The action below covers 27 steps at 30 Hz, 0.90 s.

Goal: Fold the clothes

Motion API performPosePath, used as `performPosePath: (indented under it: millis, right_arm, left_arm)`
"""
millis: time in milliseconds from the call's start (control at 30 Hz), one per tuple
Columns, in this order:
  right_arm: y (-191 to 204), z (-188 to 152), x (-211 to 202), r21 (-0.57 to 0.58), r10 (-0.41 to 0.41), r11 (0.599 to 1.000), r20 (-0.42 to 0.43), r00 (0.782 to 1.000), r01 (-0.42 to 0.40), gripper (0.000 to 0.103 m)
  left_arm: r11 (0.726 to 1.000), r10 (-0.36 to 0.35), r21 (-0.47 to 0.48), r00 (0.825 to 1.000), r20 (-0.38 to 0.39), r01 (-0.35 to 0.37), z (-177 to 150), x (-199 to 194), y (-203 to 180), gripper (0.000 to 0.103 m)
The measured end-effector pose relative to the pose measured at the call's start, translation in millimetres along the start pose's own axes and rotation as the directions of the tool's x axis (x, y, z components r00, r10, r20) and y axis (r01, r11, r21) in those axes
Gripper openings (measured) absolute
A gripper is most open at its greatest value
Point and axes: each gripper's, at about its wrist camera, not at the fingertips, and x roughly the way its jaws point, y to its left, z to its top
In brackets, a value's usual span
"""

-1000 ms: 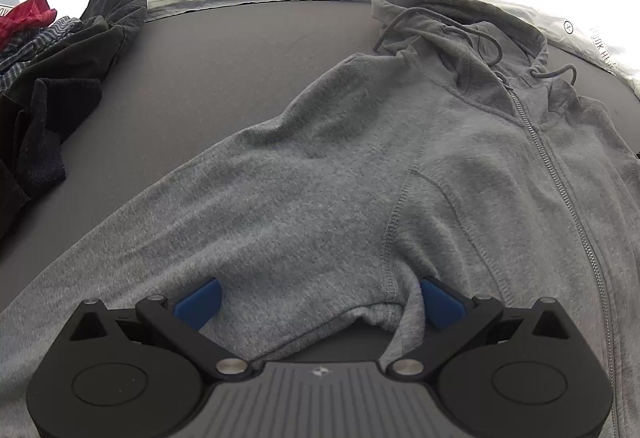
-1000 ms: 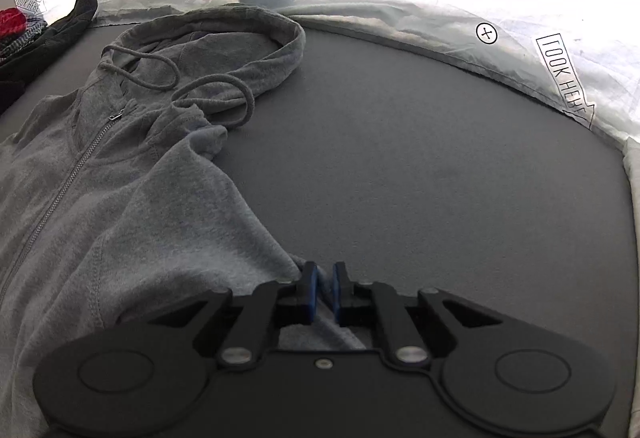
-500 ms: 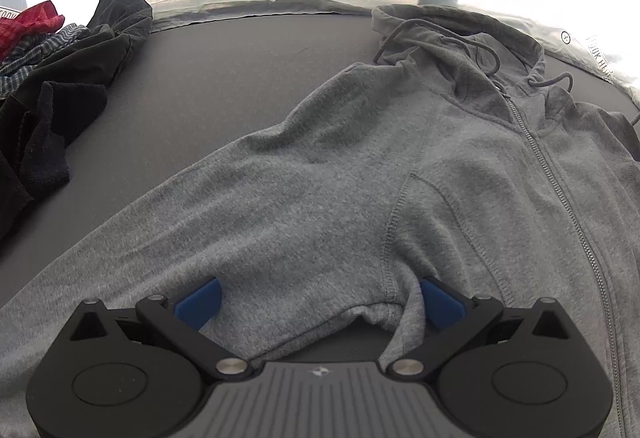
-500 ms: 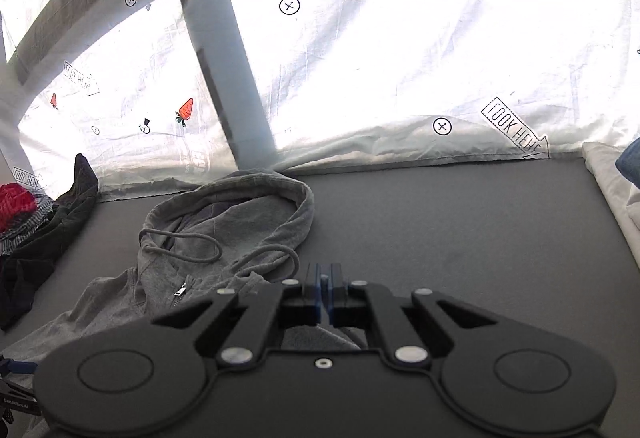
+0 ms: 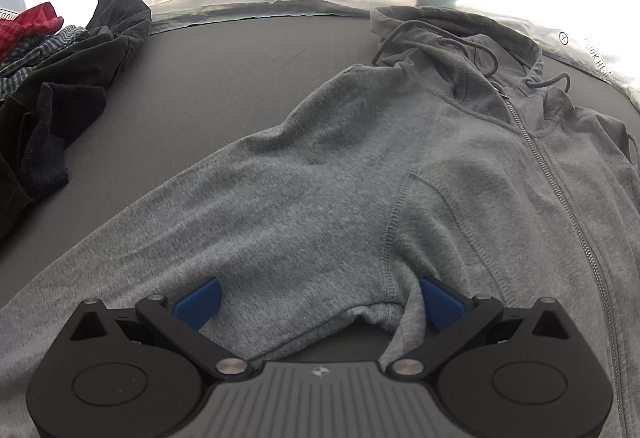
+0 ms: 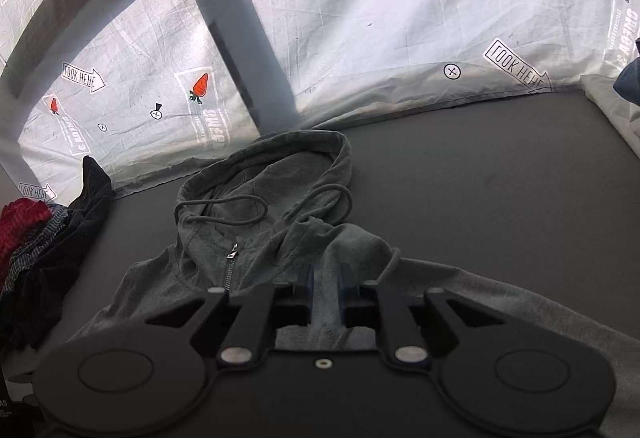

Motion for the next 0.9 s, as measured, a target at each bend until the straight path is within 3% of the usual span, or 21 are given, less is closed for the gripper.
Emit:
performPosePath:
  millis: [233,267,333,367,500,633,767,900]
  right_arm:
    - [-34,4,44,0.141,-0.048,0.988,-0.11,0.993,0.063,0.039]
    - [-35,4,52,0.142,-0.059,0.987,-0.129,0.99,0.077,0.037]
    - [-37,5,62,0.145,-0.058,0.986,-0.144,0.988,0.079,0.009]
    - [-37,7,62,0.147,-0.05,0.987,-0.135,0.99,0.07,0.004]
    - [-32,28,42,0.131,-0.043,0.99,-0.017,0.999,0.044,0.004]
    - [-27,58,4,0.136,-0.008,0.991,0.149,0.989,-0.012,0.004]
    - [-11,82,-48,0.092,0.058,0.992,0.312,0.948,-0.091,0.004]
    - [4,93,-91,0.043,0.19,0.973,0.402,0.896,-0.225,0.004]
  left_arm:
    - [1.0,0.002,-0.001,1.0,0.008,-0.002,0,1,0,0.103]
    - [1.0,0.002,-0.002,1.0,0.008,-0.002,0,1,0,0.103]
    - [1.0,0.002,-0.002,1.0,0.009,-0.002,-1,1,0,0.103]
    - [1.0,0.002,-0.002,1.0,0.011,-0.002,-1,1,0,0.103]
    - [1.0,0.003,-0.003,1.0,0.017,-0.003,-2,0,0,0.103]
    - [1.0,0.003,-0.003,1.0,0.021,-0.003,-2,0,0,0.103]
    - [1.0,0.003,-0.003,1.0,0.029,-0.003,-3,0,-1,0.103]
    - [1.0,0.005,-0.004,0.999,0.035,-0.004,-4,-1,-1,0.103]
